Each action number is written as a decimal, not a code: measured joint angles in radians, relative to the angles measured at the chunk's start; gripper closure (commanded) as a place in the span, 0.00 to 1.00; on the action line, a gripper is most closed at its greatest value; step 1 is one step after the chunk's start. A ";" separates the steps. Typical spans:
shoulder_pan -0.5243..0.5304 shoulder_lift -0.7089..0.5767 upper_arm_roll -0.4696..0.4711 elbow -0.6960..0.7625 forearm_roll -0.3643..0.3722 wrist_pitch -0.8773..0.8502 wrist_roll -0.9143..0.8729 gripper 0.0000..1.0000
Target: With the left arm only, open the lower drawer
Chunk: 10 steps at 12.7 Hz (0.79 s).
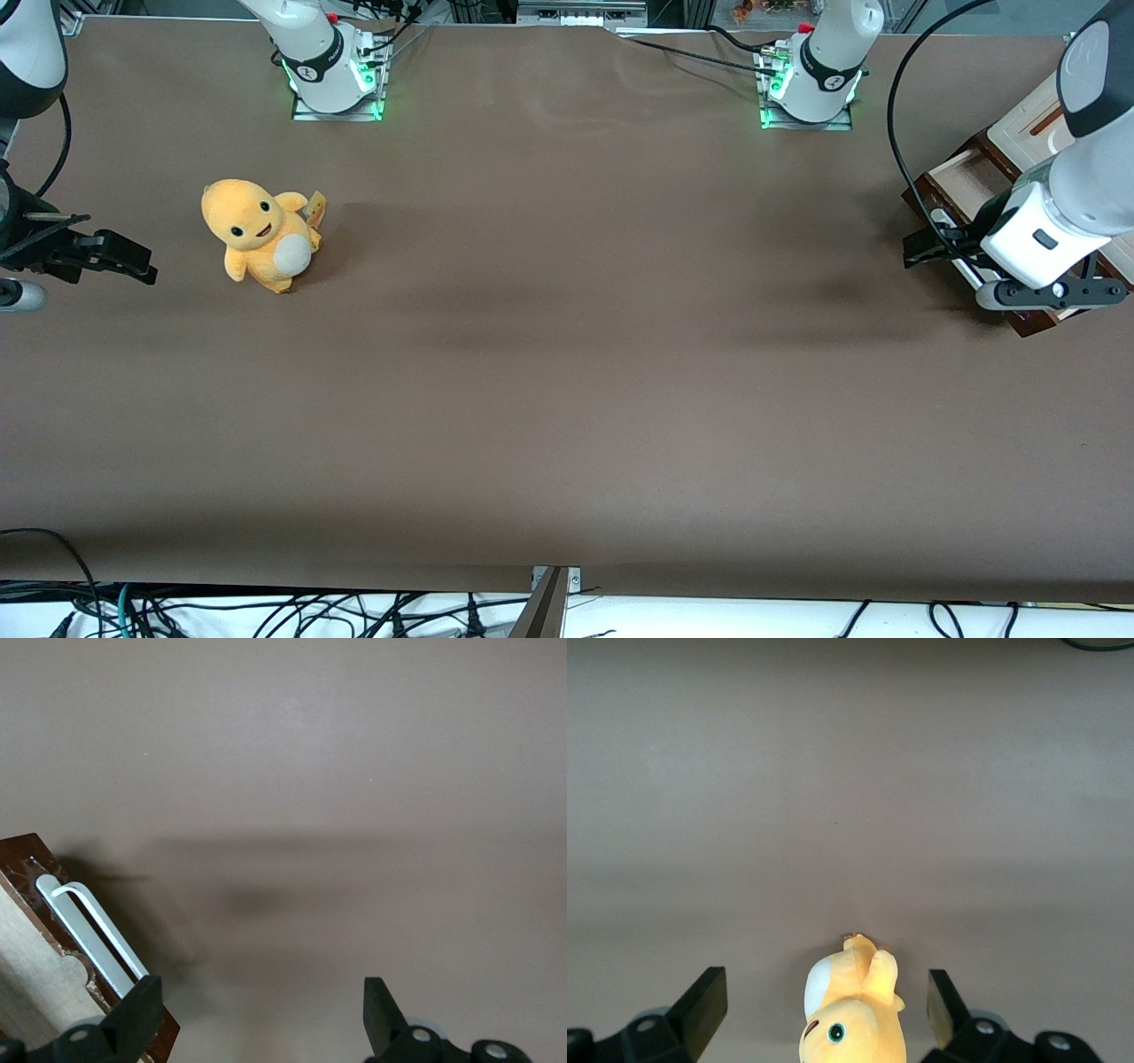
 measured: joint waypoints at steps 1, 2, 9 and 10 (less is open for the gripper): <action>0.000 -0.009 0.000 -0.005 -0.002 0.023 0.000 0.00; 0.000 -0.020 0.001 -0.019 -0.002 0.051 0.000 0.00; 0.002 -0.121 0.006 -0.165 -0.002 0.106 0.001 0.00; 0.002 -0.132 0.006 -0.177 -0.002 0.107 0.002 0.00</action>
